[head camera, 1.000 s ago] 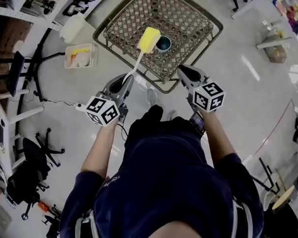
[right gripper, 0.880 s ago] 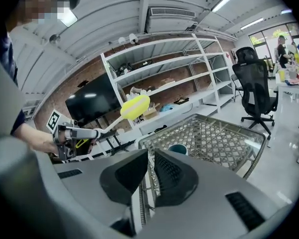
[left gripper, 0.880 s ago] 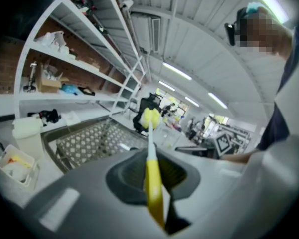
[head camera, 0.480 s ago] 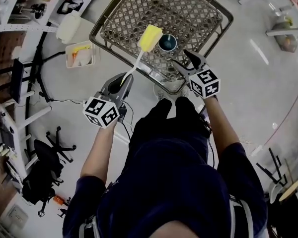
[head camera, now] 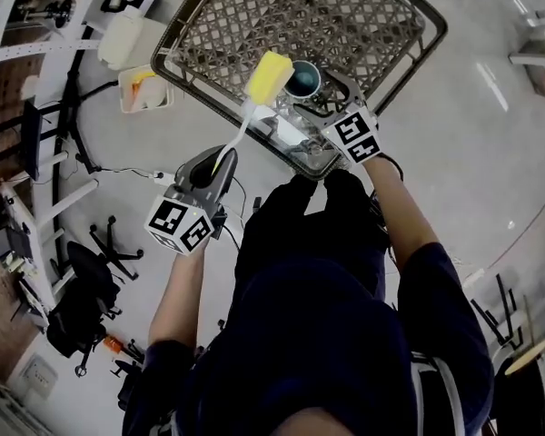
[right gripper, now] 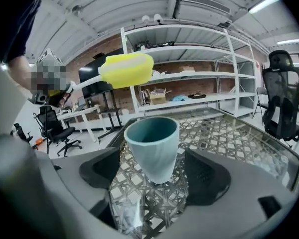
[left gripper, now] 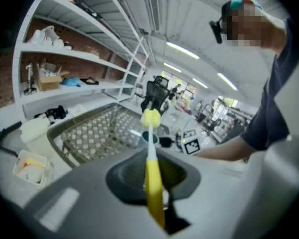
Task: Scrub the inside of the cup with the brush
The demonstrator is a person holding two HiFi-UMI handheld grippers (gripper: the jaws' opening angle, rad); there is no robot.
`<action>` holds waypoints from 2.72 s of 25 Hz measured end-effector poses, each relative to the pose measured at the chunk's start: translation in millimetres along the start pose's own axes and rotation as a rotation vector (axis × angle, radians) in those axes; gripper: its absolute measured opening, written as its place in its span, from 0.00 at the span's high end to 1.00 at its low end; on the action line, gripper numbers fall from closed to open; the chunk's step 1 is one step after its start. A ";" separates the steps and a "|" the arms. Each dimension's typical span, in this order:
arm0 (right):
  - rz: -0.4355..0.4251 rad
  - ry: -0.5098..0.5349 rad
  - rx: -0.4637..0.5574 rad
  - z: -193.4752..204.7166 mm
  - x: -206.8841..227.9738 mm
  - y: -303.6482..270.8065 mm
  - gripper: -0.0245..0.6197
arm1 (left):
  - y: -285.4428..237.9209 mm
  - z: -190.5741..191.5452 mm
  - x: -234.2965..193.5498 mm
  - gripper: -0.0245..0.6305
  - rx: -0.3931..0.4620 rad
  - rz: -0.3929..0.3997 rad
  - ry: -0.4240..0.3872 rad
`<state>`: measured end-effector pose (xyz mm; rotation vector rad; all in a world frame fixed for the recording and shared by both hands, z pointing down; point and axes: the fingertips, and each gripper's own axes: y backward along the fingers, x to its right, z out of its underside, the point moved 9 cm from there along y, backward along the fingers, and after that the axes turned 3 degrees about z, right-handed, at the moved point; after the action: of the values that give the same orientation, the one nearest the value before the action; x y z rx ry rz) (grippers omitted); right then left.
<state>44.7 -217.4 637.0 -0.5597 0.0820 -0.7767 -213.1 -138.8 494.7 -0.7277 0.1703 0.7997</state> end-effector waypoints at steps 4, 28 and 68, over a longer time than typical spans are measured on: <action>-0.019 0.081 -0.002 15.1 0.5 -19.3 0.40 | -10.4 6.9 -0.8 0.91 -0.005 -0.008 0.002; 0.139 0.258 -0.004 -40.0 0.4 -5.1 0.40 | 15.0 -35.1 4.8 0.91 -0.156 -0.076 -0.315; 0.238 0.659 -0.116 -152.2 1.0 97.8 0.40 | -2.2 -170.5 119.9 0.91 -0.506 -0.237 -1.637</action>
<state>66.9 -230.0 458.0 -0.3745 0.7922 -0.6991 -106.7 -180.0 320.3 -0.3495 -1.6005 0.9948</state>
